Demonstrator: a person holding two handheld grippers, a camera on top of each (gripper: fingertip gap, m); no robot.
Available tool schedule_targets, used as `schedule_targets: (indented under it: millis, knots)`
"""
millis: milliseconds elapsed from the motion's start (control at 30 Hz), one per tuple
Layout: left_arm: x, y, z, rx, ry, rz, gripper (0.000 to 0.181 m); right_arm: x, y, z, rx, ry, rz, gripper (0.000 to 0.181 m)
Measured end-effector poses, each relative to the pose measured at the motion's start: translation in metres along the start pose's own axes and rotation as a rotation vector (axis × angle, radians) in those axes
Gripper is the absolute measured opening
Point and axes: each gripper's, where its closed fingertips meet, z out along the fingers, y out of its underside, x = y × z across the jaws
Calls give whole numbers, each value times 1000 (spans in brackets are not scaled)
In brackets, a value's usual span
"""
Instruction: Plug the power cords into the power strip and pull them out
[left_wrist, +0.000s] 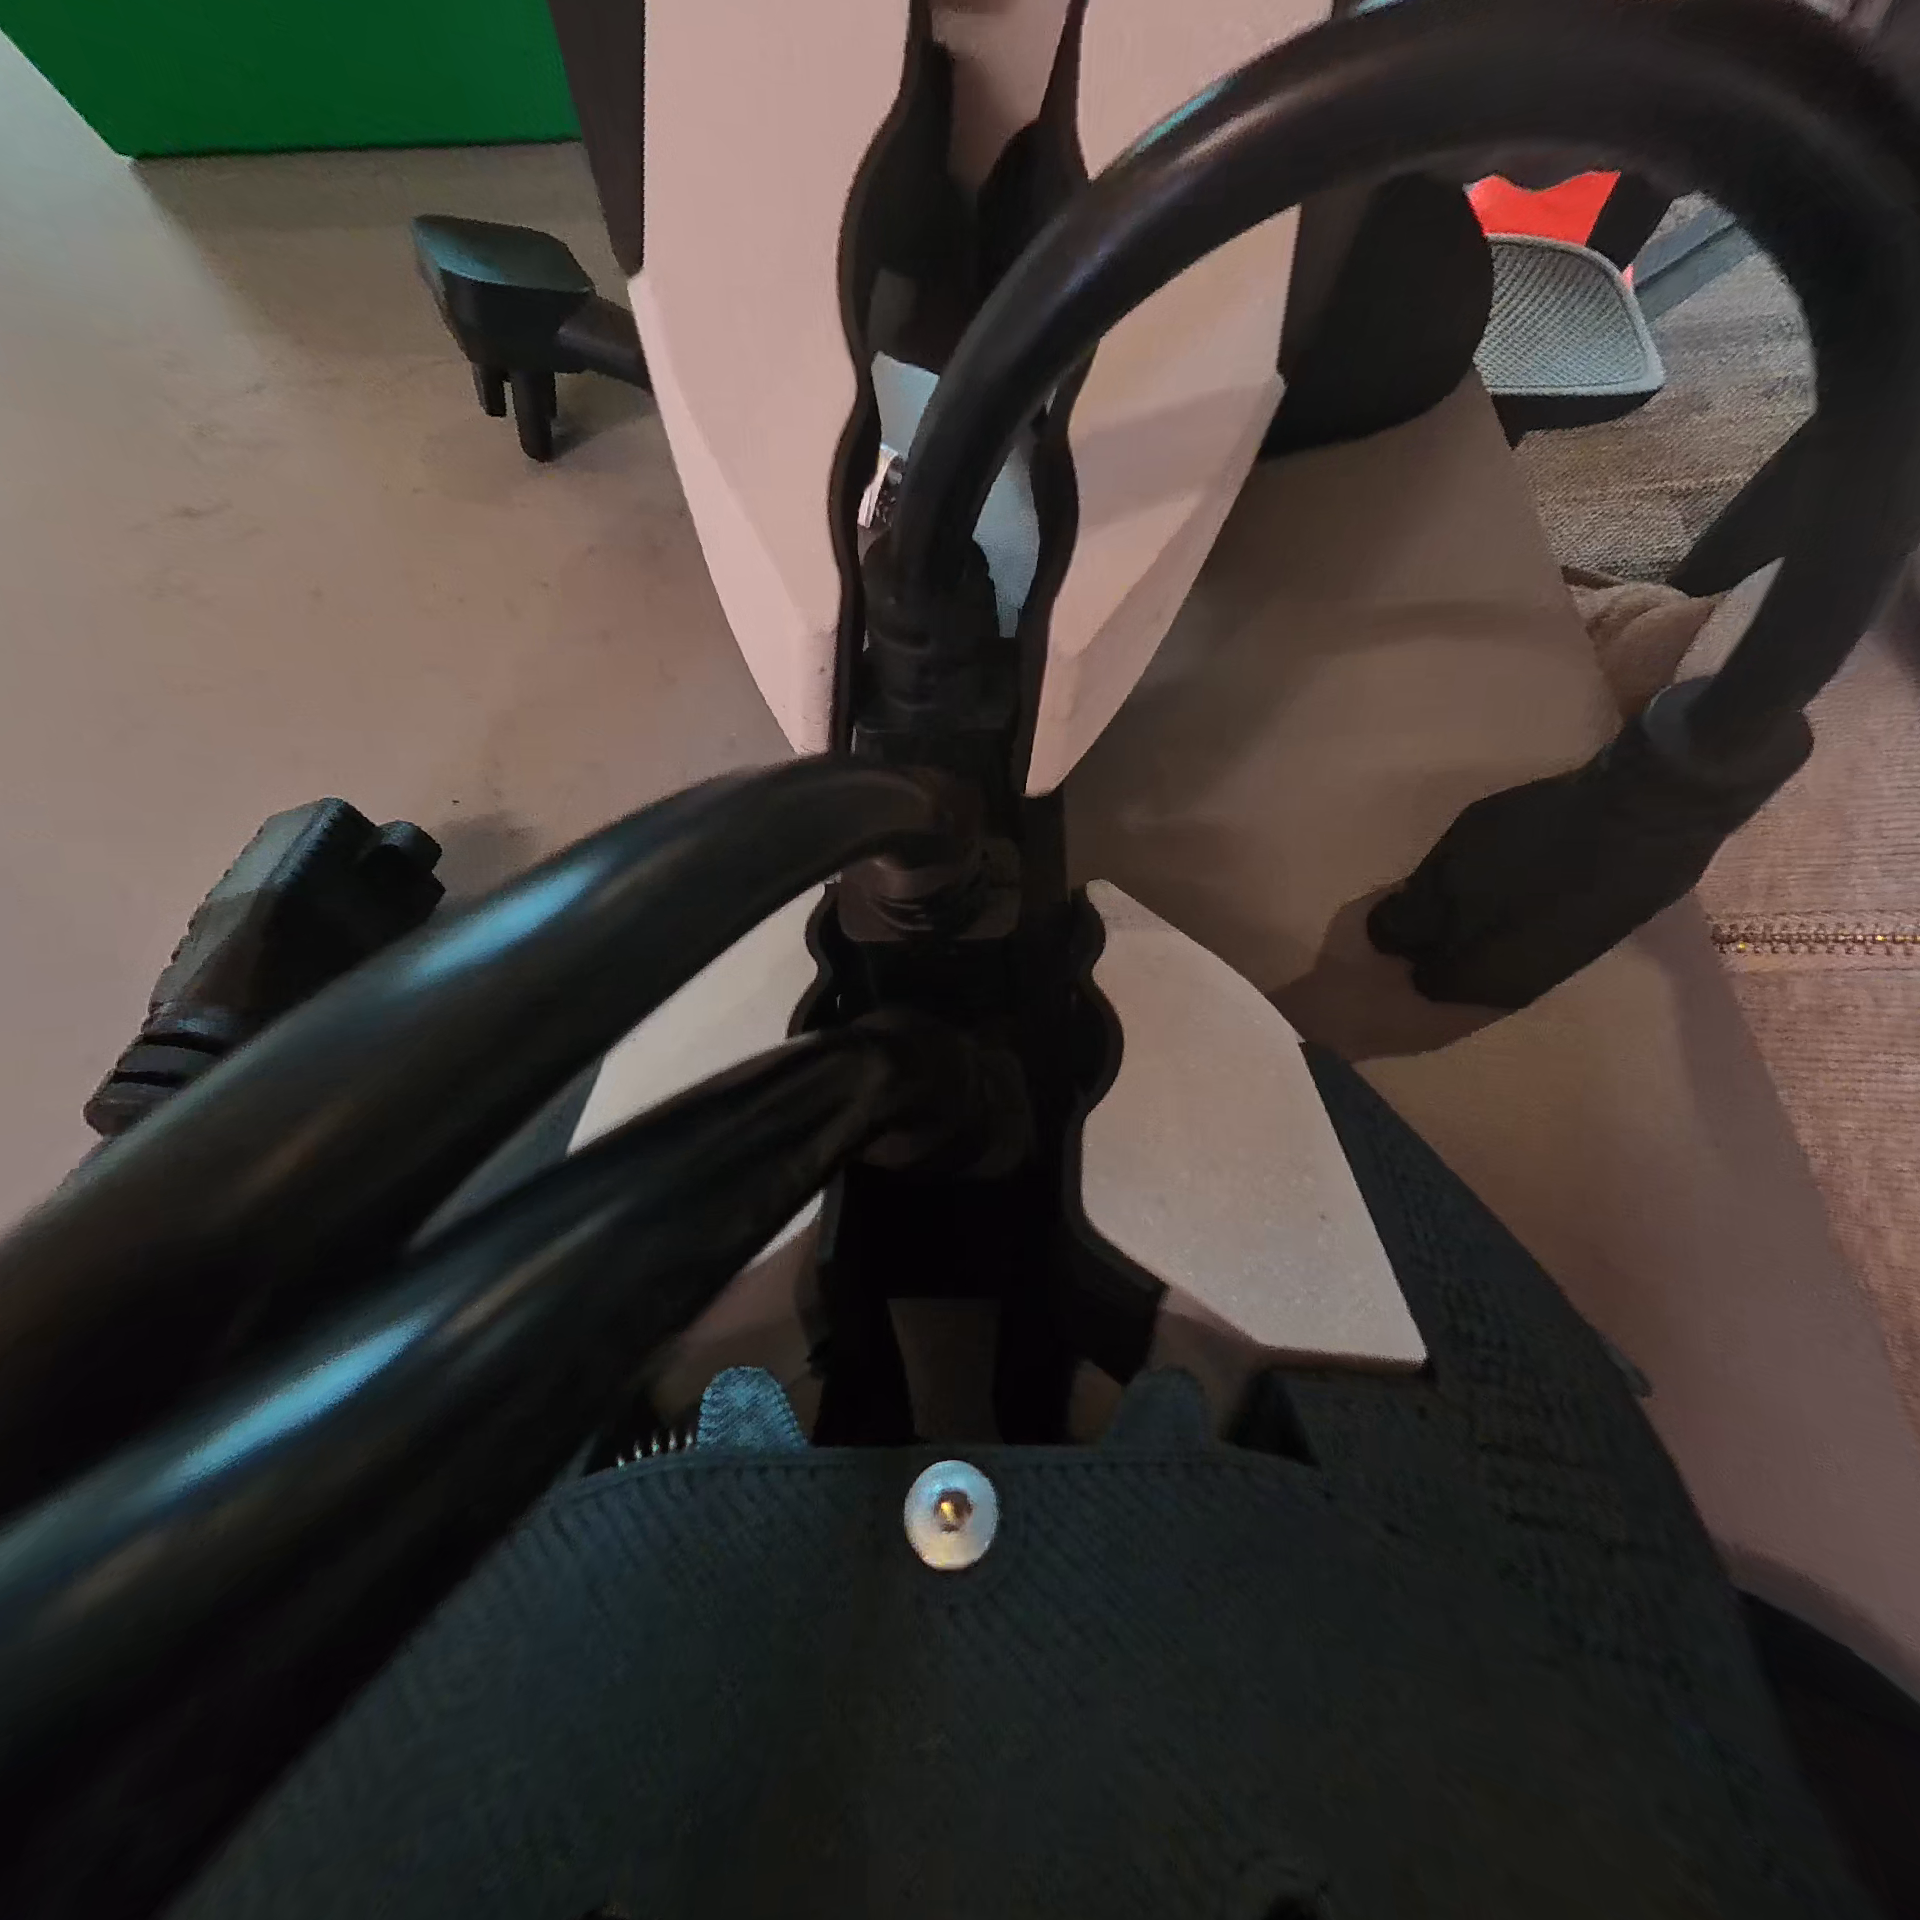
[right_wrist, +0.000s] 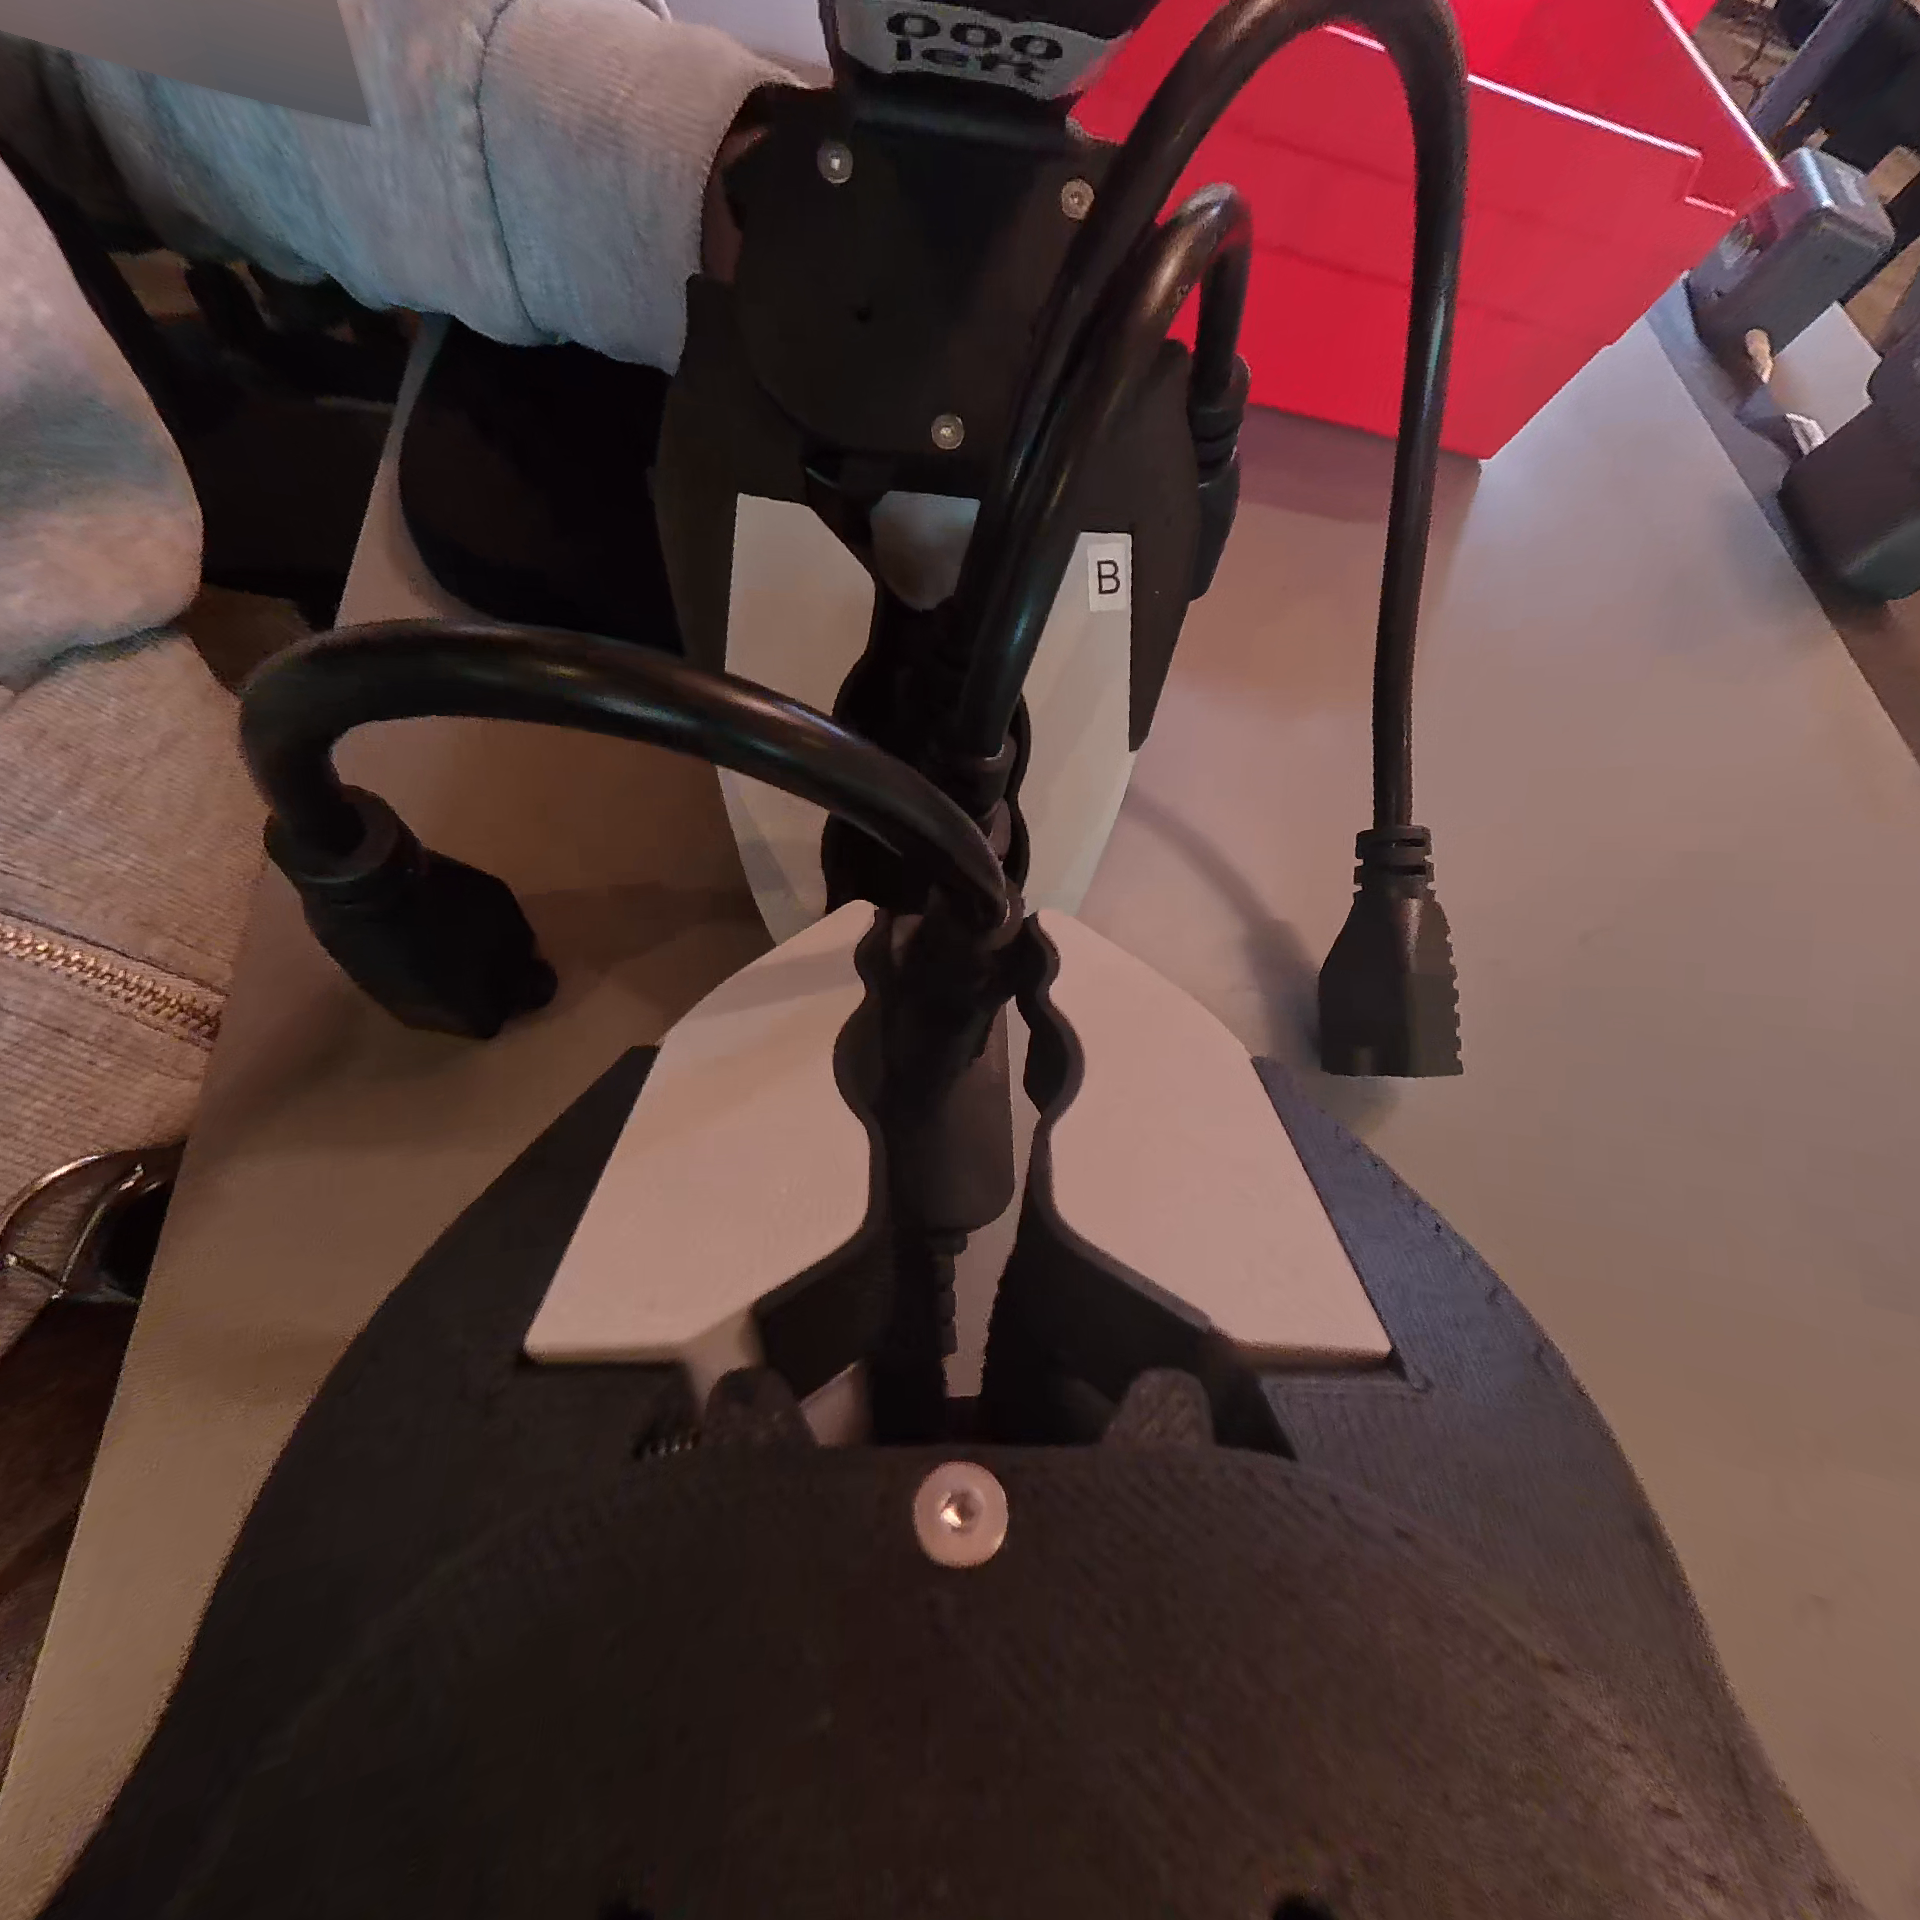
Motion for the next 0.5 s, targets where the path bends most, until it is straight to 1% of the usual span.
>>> schedule_targets:
  millis: [200, 367, 500]
  knots:
    - [3, -2, 2, 2, 2, 18, 43, -2, 4, -7, 10, -8, 17, 23]
    - [1, 0, 0, 3, 3, 3, 42, 0, -1, 0, -13, 6, -16, 23]
    - [2, -1, 2, 2, 2, 14, 43, -1, 4, -7, -3, -2, 2, 23]
